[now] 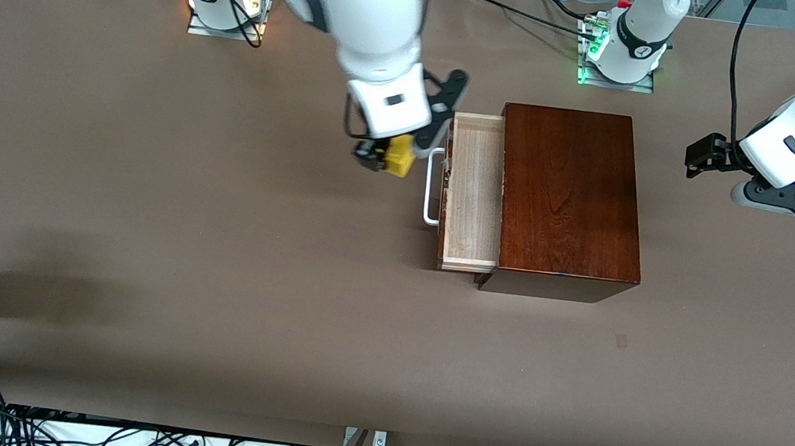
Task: Open drawer, take yellow block, close drawer
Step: 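Lift the yellow cube out and carry it beside the box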
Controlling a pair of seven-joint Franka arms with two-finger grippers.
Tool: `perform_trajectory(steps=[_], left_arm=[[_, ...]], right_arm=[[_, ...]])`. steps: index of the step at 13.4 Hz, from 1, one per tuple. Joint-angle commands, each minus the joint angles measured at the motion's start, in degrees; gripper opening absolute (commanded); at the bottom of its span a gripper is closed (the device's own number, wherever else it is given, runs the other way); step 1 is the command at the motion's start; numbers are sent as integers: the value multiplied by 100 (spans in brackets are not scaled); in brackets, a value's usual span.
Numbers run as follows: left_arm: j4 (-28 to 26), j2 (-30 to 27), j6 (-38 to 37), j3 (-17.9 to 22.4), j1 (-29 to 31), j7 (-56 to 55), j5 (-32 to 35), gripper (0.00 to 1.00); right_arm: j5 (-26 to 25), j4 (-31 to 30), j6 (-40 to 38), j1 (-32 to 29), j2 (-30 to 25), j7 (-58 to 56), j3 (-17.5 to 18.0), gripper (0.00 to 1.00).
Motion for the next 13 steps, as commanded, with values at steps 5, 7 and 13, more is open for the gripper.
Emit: perform_trajectory(steps=[5,7,13], left_arm=[[97,19,-98,31,-27,19,-148,100],[97,19,-98,31,-27,19,-148,100],[97,19,-98,31,-27,11,-148,100]], right_arm=[[345,-83,-670,-1287,-108,-351,-39,0],[362,-84,-871,-1376,-108,-342,-389,0],[459,-346,-899,-1534,-311,-245,-751,0]])
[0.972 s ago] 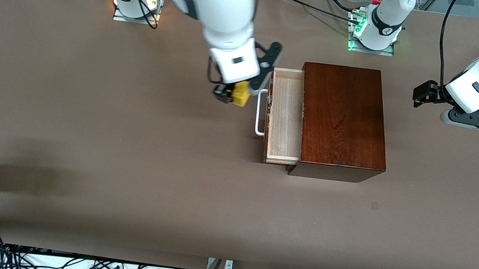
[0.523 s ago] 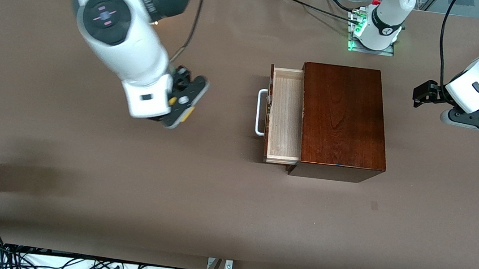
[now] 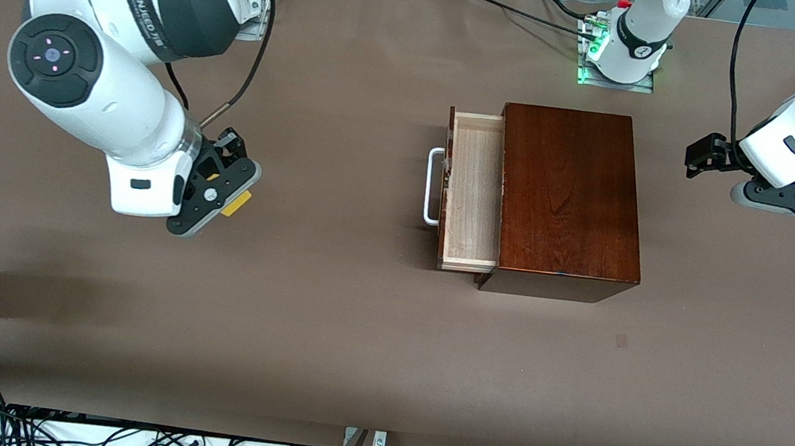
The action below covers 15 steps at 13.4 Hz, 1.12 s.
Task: Open drawer, take yellow block, close drawer
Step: 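Lift the yellow cube out and carry it beside the box, then lower the cube onto the table and open the right gripper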
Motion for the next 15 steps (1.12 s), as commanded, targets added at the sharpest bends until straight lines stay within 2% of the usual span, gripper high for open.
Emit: perform_trajectory(steps=[1,2,3,5,7,11,15], left_arm=[[97,19,-95,31,-26,2,-148,100],[97,19,-95,31,-26,2,-148,100],[97,19,-95,31,-26,10,-148,100],[97,19,-95,31,-26,2,-157,100],[106,19,-95,31,-26,2,-157,100],[106,19,-95,31,-26,2,-157,100],[106,19,-95,31,-26,2,-157,100]], right_arm=[[206,-342,-52,-212,-238,53,-56,0],[311,-499,9,-335,-299,70,-91,0],[329,-953,245,-441,-509,105,-91,0],[338,-2488,1113,-565,-1272,192,-91,0],[338,-3423,1485,-635,-1661,359,-91,0],[251,-4576,2100,-776,-2083,1350,-91,0],[251,-5649,3364,-969,-2102,1721,-91,0]])
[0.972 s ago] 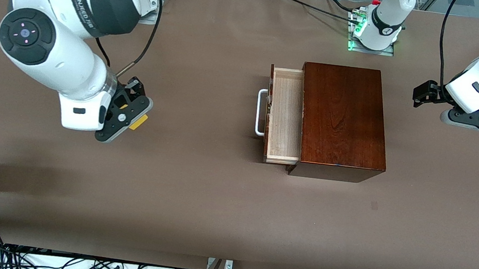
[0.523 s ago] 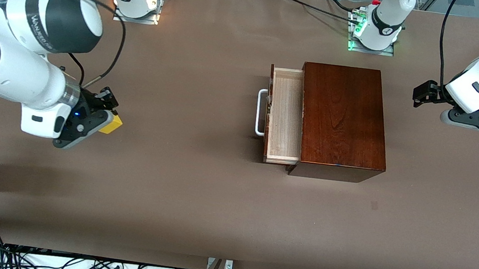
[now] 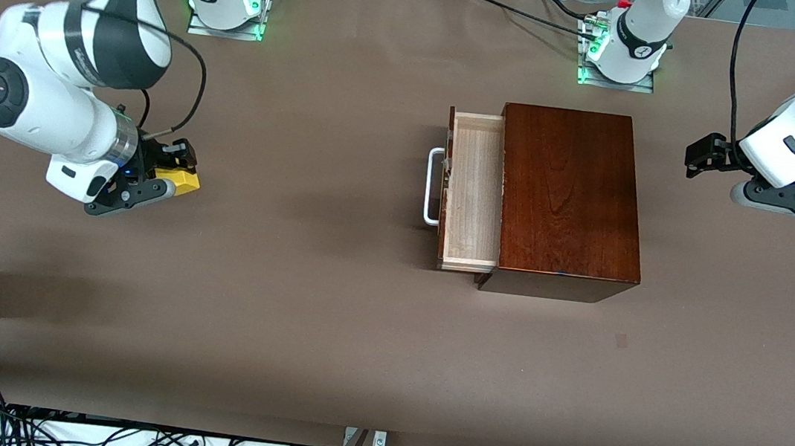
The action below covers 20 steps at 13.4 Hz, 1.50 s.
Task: Open drawer, take yellow block, close drawer
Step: 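Lower the cube onto the table and open the right gripper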
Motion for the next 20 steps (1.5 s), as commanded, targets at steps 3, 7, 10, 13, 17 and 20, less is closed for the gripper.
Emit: perform_trajectory(steps=[3,7,10,13,17,20], left_arm=[[106,19,-95,31,-25,-16,-157,100],[106,19,-95,31,-34,-33,-157,100],[106,19,-95,31,-25,-33,-157,100],[106,19,-95,31,-25,-33,-157,100],[106,19,-95,31,-25,-33,-157,100],[106,19,-95,31,-34,-34,-157,100]], right_arm=[[-210,-1047,1106,-124,-188,629,82,0],[-528,-1433,1729,-124,23,1210,82,0],[-511,-1750,2362,-133,260,1219,82,0],[-502,-1847,2767,-142,584,1315,91,0],[-510,-1839,2970,-133,919,1834,91,0],[-510,-1803,3119,-142,1148,1913,82,1]])
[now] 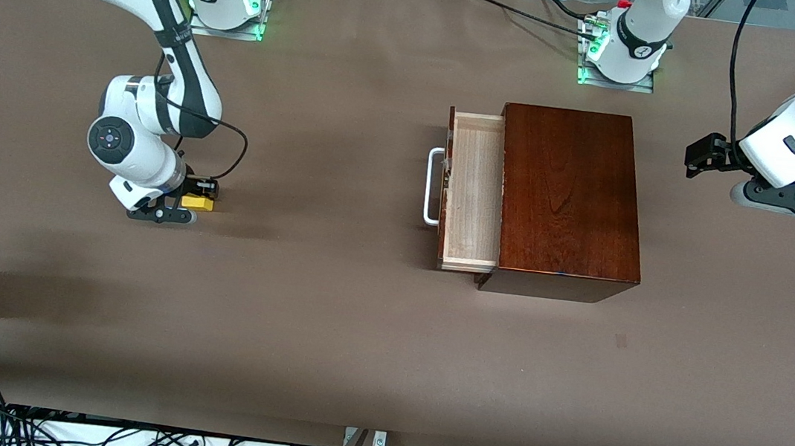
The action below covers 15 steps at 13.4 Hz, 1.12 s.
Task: Open drawer, take yellow block, close drawer
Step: 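Lower the cube onto the table and open the right gripper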
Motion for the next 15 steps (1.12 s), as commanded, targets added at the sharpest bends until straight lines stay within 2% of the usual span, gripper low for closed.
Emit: perform_trajectory(steps=[1,2,3,7,11,13,15], left_arm=[[106,19,-95,31,-32,-42,-157,100],[106,19,-95,31,-32,-42,-157,100],[106,19,-95,31,-32,-42,-157,100],[115,19,-95,31,-32,-42,-157,100],[168,28,-86,22,-50,-42,-148,100],[168,28,-95,13,-50,-77,-157,100],[194,28,-182,-258,-50,-86,-174,100]], right_arm=[[-91,13,153,-82,86,137,69,12],[-91,30,145,-82,68,93,69,40],[-100,39,145,-73,42,67,69,99],[-91,240,-214,-292,-432,14,52,100],[-74,907,-2022,-311,-1143,-22,87,100],[-74,1154,-2315,-328,-1460,-152,87,100],[-65,1286,-2832,-337,-1863,-267,87,100]])
